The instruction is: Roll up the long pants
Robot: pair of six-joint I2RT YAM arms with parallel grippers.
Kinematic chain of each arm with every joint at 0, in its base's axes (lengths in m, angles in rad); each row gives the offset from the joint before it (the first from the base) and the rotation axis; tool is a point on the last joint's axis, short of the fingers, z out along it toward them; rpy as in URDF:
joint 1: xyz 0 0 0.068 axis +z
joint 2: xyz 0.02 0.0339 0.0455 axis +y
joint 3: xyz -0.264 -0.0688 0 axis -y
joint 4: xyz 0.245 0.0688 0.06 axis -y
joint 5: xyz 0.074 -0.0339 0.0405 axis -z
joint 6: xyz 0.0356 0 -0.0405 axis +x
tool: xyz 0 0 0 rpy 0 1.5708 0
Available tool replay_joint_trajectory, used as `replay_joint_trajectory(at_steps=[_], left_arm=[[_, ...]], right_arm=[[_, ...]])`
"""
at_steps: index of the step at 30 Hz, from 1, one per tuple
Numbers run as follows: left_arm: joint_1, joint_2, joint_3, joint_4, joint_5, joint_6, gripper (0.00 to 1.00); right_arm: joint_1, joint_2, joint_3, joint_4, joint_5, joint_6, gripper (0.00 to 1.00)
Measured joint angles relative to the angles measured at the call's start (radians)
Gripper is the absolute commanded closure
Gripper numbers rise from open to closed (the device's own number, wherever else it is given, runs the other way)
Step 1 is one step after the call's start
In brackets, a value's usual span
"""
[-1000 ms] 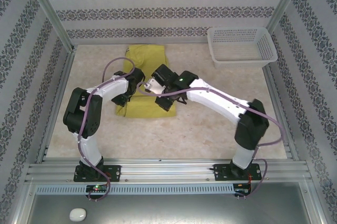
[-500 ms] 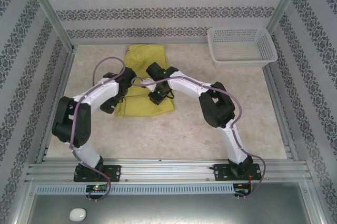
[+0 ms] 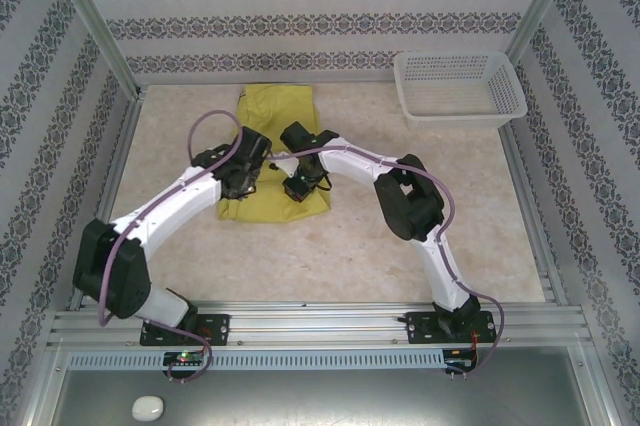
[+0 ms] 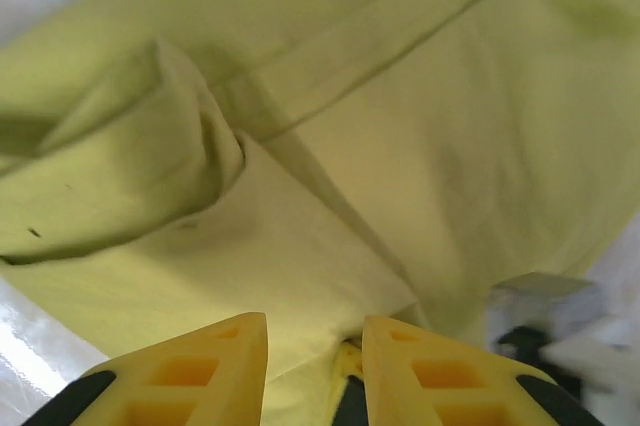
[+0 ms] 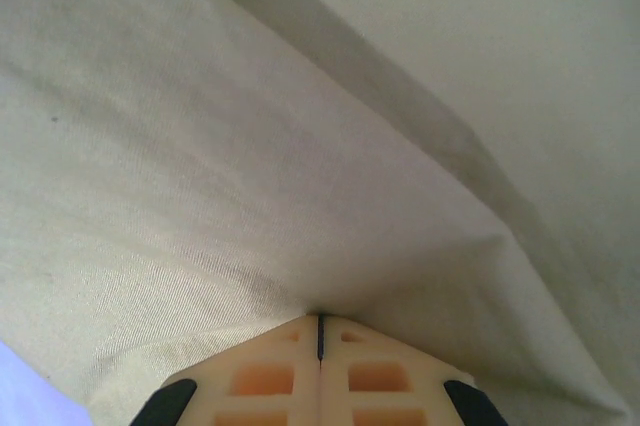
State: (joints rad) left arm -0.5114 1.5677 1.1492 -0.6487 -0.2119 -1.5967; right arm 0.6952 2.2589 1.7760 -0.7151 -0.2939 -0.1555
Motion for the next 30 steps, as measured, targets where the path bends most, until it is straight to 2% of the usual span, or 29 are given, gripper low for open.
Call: replay_joint_trajectory(at_steps=[5, 8, 9, 11, 15, 18, 20, 21, 23, 25, 26, 28, 30], left_arm=[[-0.019, 0.117, 0.010, 0.008, -0.007, -0.043, 0.71], [-0.019, 0.137, 0.010, 0.009, -0.034, -0.066, 0.67], [-0.019, 0.139, 0.010, 0.010, -0.046, -0.072, 0.63], [-0.019, 0.145, 0.008, 0.013, -0.082, -0.092, 0.49], [-0.015, 0.196, 0.000, 0.040, -0.153, -0.116, 0.33], [-0.010, 0.259, 0.001, 0.063, -0.169, -0.122, 0.32], [-0.010, 0.290, 0.001, 0.081, -0.174, -0.119, 0.44], [-0.010, 0.293, 0.001, 0.084, -0.175, -0.117, 0.51], [-0.010, 0.292, -0.002, 0.099, -0.175, -0.109, 0.54], [-0.010, 0.291, -0.007, 0.132, -0.167, -0.087, 0.50], [-0.009, 0.288, -0.013, 0.162, -0.154, -0.068, 0.46], [-0.003, 0.274, -0.022, 0.225, -0.118, -0.023, 0.36], [0.010, 0.254, -0.026, 0.274, -0.079, 0.026, 0.24]], right_arm=[[-0.018, -0.033, -0.044, 0.003, 0.002, 0.003, 1.00], [-0.021, -0.047, -0.070, 0.014, 0.008, 0.004, 1.00], [-0.021, -0.052, -0.078, 0.020, 0.008, 0.004, 1.00], [-0.025, -0.065, -0.097, 0.028, 0.008, 0.004, 1.00], [-0.026, -0.094, -0.129, 0.029, 0.010, 0.008, 1.00], [-0.026, -0.108, -0.154, 0.031, 0.017, 0.016, 1.00], [-0.026, -0.115, -0.174, 0.040, 0.020, 0.021, 1.00], [-0.026, -0.119, -0.180, 0.043, 0.022, 0.023, 0.96], [-0.026, -0.132, -0.201, 0.058, 0.033, 0.028, 0.83], [-0.026, -0.158, -0.238, 0.081, 0.042, 0.038, 0.36], [-0.025, -0.174, -0.257, 0.091, 0.045, 0.047, 0.22], [-0.023, -0.204, -0.284, 0.100, 0.061, 0.064, 0.13], [-0.024, -0.229, -0.298, 0.100, 0.076, 0.079, 0.12]])
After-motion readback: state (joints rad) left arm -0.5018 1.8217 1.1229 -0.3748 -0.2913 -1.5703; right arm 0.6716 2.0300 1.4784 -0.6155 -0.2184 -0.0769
